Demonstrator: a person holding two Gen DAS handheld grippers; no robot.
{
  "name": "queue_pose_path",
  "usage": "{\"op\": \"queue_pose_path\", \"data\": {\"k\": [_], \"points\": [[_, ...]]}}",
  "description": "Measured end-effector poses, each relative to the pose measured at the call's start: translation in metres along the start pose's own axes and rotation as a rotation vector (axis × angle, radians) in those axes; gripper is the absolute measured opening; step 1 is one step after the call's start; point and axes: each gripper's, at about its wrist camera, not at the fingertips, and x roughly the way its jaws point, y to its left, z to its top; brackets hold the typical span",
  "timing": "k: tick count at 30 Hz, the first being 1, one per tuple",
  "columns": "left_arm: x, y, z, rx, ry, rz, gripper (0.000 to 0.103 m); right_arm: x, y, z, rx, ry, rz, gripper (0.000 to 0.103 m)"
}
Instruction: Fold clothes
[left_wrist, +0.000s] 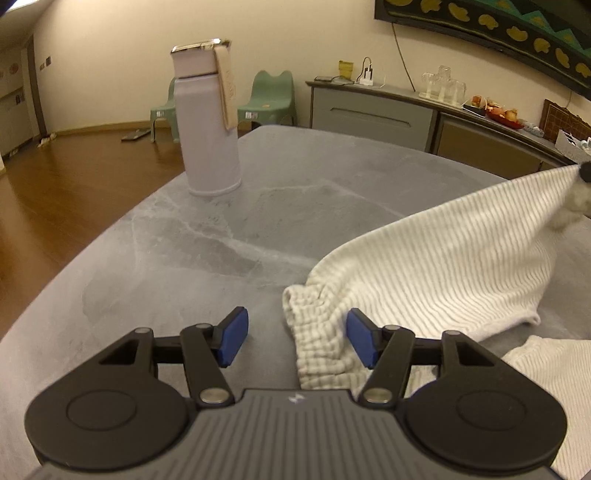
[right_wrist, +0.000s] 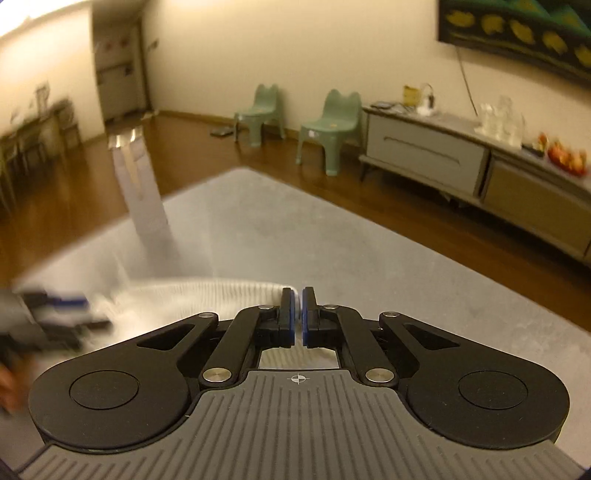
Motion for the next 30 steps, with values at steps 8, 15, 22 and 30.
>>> {"op": "queue_pose_path", "data": {"k": [8,15,22,30], "points": [[-0.007,0.067,0.001,-0.450,0.064,-0.344,0.066,-0.042,0.035,-0.044,-0.149,-0.009,-0.056,0.002],[-0.003,0.074,-0.003,-0.569,0.120,-0.450,0.072,-0.073,0.075,-0.133,-0.397,0.021,-0.073,0.002],[-0.026,0.053,-0.022,-0.442,0.157,-0.421,0.073,-0.037,0.065,-0.144,-0.266,0.104,-0.061,0.043],[-0.039,0.019,-0.033,-0.103,0.099,-0.137,0.073,-0.044,0.037,-0.172,0.009,0.077,-0.039,0.039]]}}
